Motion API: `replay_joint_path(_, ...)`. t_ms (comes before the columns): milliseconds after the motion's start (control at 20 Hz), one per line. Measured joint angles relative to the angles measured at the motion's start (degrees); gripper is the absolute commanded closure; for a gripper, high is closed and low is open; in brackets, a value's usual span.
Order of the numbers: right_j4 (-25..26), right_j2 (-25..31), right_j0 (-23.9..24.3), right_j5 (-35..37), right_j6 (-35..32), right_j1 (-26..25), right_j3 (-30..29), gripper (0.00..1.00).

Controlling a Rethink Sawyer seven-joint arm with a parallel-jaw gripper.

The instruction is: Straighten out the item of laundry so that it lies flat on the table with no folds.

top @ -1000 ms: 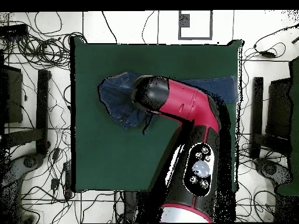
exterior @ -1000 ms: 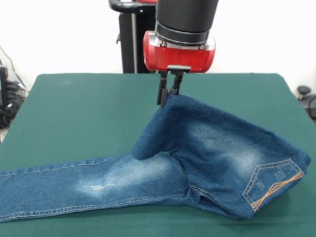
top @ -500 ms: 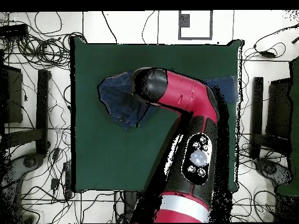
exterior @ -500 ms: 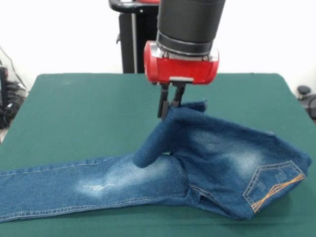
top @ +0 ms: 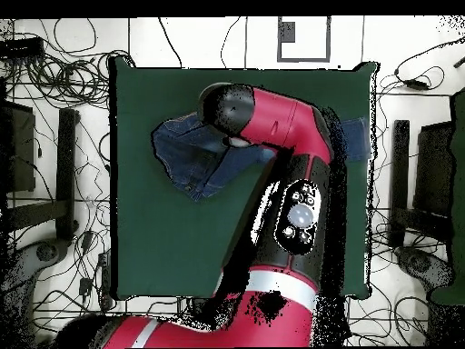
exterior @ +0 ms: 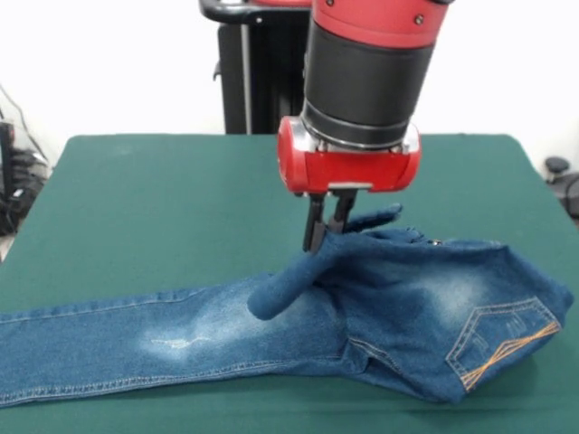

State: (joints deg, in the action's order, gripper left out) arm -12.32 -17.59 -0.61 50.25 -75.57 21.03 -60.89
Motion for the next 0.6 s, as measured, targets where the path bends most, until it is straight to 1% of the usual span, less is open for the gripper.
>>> replay_joint_path(50, 0.0, 0.0, 0.0, 0.9, 0.0, -0.9, 1.6, 1.00)
replay_joint_path(200, 0.1, 0.0, 0.0, 1.8, 0.0, -1.9, 3.5, 1.00)
replay_joint_path(600, 0.1, 0.0, 0.0, 3.2, 0.0, -3.5, 7.2, 1.00)
